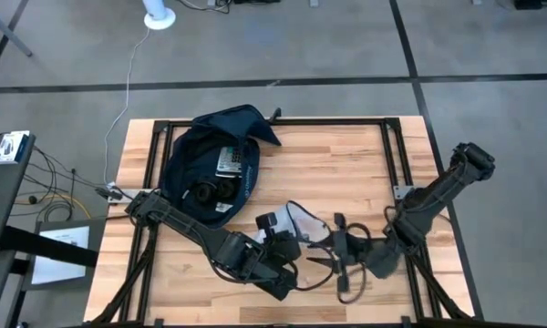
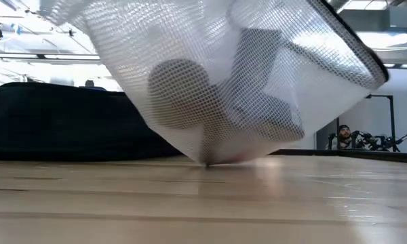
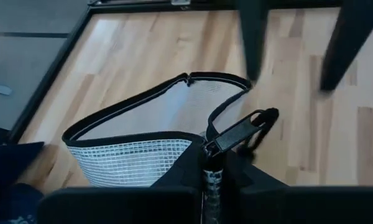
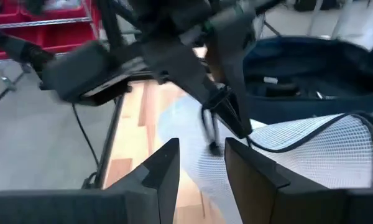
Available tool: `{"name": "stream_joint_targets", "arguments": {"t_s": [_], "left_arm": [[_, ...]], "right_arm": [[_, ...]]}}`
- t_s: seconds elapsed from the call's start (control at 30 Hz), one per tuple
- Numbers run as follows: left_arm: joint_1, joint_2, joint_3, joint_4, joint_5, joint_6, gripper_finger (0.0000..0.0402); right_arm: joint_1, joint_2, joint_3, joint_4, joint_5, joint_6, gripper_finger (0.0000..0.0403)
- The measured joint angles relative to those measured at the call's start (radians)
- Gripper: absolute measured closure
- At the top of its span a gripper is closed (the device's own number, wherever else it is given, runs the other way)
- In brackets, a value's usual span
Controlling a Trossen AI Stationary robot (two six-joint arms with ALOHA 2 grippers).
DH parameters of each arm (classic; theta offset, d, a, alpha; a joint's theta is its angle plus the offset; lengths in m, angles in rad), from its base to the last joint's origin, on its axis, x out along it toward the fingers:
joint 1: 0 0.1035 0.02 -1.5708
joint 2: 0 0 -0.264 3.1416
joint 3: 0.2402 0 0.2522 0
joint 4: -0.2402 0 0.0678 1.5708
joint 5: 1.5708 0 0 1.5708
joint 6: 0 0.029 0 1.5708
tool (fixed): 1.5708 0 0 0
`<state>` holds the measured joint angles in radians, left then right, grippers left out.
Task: Unpack backpack
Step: Close the white zip bag
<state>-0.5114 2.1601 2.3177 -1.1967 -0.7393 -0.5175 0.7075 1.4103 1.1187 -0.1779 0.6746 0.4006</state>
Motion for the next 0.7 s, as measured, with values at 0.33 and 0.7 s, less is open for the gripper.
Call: {"name": "stream_joint_targets", "arguments": {"t_s": [0.33,0.7], "left_arm": [[0.010,0.000,0.000,0.002,-0.011,0.034,0.0402],[0.015,0.000,0.000,0.006,-0.002,0.034,0.0402]], "right_arm": [[-0.070,0.033,0.000,0.018,-0.008,0.019,0.0283],[-0.063,0.068,0.000,0.047,-0.011,0.044,0.0360]]}}
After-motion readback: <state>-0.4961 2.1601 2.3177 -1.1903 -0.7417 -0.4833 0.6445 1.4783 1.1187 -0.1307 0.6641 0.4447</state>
